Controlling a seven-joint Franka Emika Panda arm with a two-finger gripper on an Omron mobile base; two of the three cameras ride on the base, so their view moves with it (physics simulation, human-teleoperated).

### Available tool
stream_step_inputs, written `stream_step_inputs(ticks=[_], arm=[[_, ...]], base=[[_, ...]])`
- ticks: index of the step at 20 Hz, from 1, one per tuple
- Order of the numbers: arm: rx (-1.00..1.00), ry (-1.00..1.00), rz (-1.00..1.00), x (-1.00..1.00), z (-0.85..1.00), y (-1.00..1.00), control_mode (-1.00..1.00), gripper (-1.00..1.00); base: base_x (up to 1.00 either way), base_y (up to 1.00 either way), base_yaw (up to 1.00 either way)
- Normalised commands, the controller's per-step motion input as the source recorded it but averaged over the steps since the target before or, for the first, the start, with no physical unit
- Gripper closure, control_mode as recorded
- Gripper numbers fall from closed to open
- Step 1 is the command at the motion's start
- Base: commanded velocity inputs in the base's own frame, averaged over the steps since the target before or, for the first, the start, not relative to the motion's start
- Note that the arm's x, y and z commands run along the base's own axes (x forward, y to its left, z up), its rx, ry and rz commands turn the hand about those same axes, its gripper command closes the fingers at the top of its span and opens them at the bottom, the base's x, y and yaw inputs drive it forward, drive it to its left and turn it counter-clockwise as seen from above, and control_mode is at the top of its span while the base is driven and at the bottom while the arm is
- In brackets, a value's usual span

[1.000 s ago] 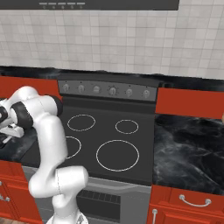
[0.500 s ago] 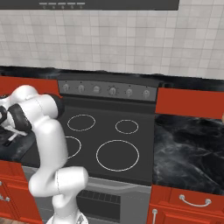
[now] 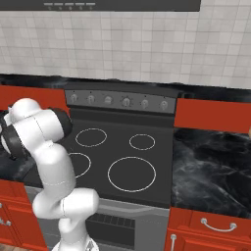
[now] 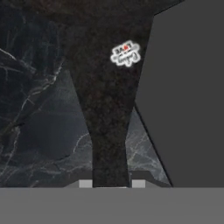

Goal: Place the pan on the front right burner on the stove. Then place the tomato and the onion in the pan and turn on the front right burner.

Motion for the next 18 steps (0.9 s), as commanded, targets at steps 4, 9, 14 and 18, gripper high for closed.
stream_step_inputs(ticks=[4,9,14,18], arm=[[0.0,0.0,-0.26,-0.03,0.06,-0.57,-1.0,1.0],[0.0,0.0,-0.27,0.0,0.05,-0.57,-1.0,1.0],[0.0,0.01,-0.31,0.0,0.18,-0.55,-1.0,1.0],[0.0,0.01,-0.36,0.0,0.11,-0.5,-1.0,1.0]], base=[[0.0,0.0,0.0],[0.0,0.0,0.0],[0.0,0.0,0.0],[0.0,0.0,0.0]])
